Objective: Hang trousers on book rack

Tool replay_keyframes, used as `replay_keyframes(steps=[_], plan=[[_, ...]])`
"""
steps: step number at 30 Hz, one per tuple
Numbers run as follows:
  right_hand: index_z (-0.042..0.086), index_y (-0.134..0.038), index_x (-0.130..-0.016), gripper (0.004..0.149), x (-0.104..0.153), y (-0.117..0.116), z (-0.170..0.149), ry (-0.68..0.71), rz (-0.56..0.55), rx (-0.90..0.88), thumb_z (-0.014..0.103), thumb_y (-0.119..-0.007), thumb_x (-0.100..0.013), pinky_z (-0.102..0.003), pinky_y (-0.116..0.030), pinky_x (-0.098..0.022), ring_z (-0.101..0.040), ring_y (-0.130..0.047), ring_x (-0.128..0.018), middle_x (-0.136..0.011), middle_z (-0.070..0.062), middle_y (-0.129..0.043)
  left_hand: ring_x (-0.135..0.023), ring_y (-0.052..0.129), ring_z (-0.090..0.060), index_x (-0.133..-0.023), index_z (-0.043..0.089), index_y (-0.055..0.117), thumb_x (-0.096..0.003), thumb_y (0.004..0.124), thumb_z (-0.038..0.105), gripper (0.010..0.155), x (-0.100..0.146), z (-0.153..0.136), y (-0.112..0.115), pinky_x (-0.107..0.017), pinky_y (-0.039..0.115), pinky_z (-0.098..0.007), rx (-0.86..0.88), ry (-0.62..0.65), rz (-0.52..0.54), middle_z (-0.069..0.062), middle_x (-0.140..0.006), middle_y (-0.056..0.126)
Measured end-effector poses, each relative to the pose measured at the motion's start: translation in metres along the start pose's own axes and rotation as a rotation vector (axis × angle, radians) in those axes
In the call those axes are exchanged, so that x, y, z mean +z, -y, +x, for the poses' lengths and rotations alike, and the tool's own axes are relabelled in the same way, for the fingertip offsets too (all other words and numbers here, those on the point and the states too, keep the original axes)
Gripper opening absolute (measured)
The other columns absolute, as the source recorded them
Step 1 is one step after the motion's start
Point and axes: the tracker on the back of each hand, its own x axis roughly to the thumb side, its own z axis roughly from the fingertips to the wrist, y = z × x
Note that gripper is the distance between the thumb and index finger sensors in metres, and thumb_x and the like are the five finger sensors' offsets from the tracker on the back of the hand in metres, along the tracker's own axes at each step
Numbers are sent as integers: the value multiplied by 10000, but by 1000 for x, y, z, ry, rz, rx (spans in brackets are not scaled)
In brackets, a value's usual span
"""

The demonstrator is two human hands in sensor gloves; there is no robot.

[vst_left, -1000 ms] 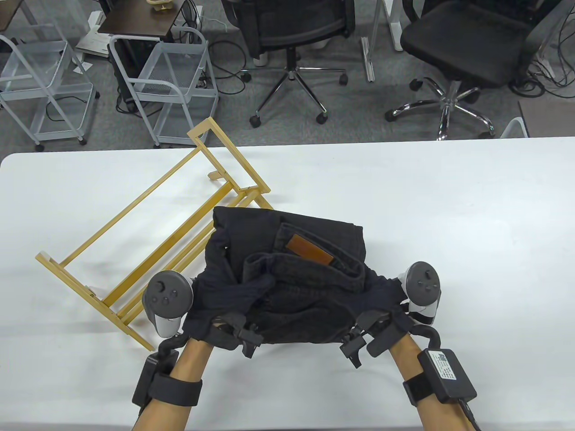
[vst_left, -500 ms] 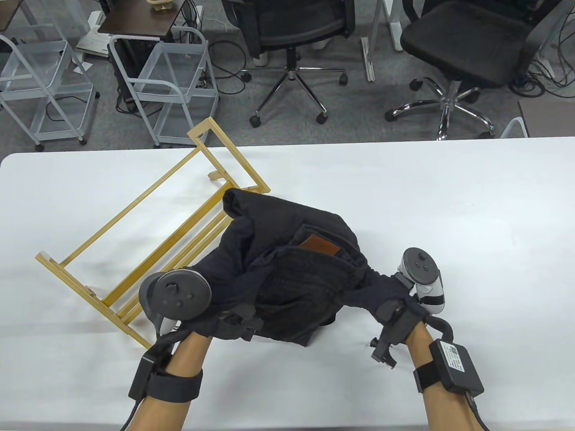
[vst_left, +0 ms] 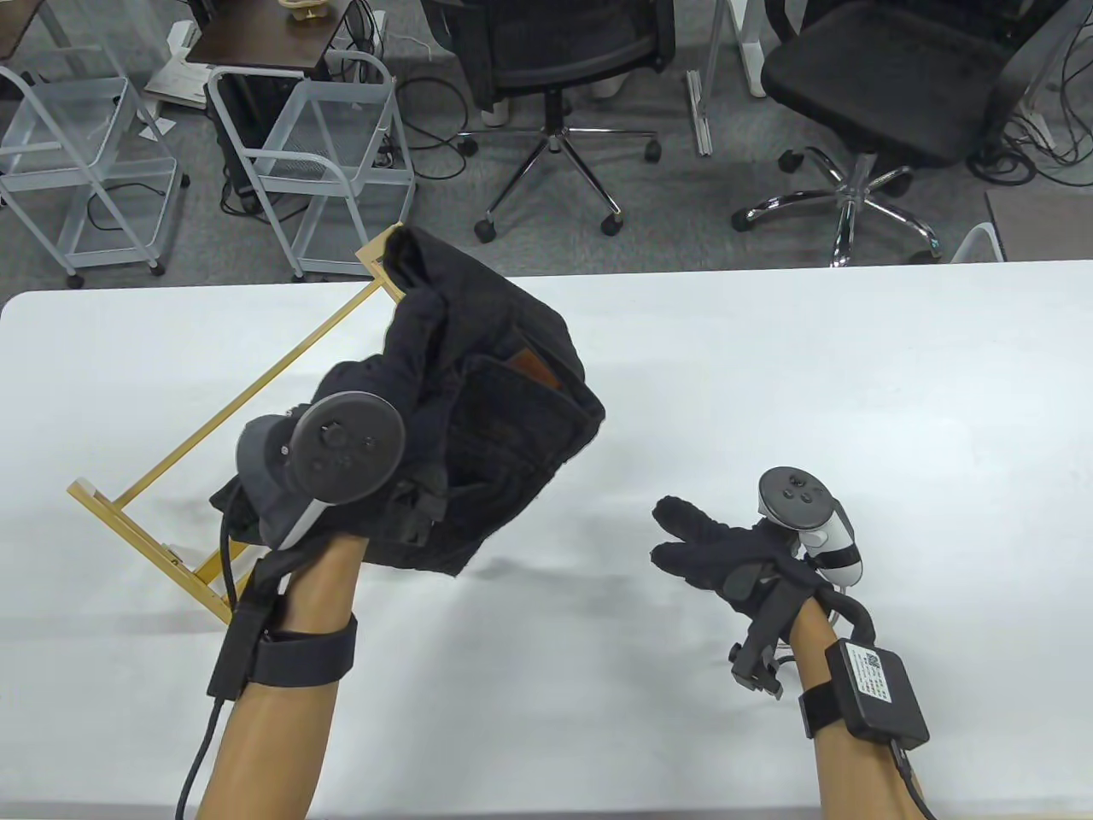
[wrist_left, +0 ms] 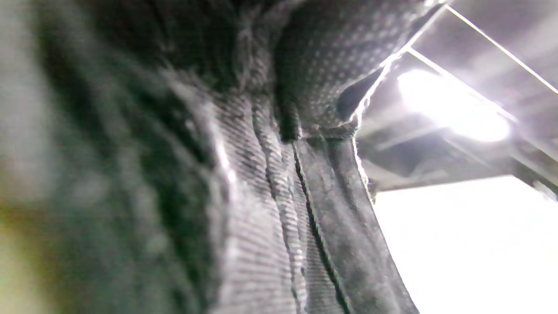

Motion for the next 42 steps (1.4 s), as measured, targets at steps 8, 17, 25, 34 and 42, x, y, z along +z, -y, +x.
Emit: replay_keyframes(steps=[8, 17, 25, 34, 42], plan=[[-1, -247, -1045, 980, 1, 3, -1, -1, -7, -16, 586, -750, -443, -767, -474, -595, -624, -498, -950, -1092, -345, -171, -433, 1128, -254, -997, 342, 383, -386, 937, 302, 826, -25, -48, -25, -470, 883, -473, 172, -250, 244, 260, -880, 834], [2, -250, -1047, 974, 2, 1, -2, -14, 7, -20, 585, -746, -446, -768, -472, -597, -627, -491, -951, -1091, -341, -158, -448, 1132, -254, -997, 344, 353, -400, 924, 297, 827, -27, -118, 1, -477, 891, -474, 244, -437, 288, 245, -900, 808], [4, -254, -1048, 969, 1, 0, -1, -33, 19, -15, 581, -747, -447, -768, -472, -597, -629, -489, -950, -1092, -337, -155, -480, 1124, -260, -997, 331, 362, -408, 914, 292, 808, -14, -170, 15, -498, 875, -485, 228, -544, 295, 240, -913, 797], [4, -257, -1047, 963, 0, -2, -2, -47, 29, 1, 577, -747, -448, -768, -471, -597, -628, -488, -951, -1091, -335, -155, -559, 1111, -264, -1002, 328, 355, -418, 902, 283, 802, 2, -205, 42, -556, 843, -501, 119, -626, 228, 216, -935, 784], [4, -254, -1048, 964, -2, -2, -4, -65, 36, 9, 578, -746, -448, -770, -465, -598, -631, -478, -952, -1092, -335, -151, -779, 1007, -270, -1009, 240, 325, -417, 888, 266, 818, 17, -231, 57, -669, 681, -610, -3, -731, 158, 152, -964, 760]])
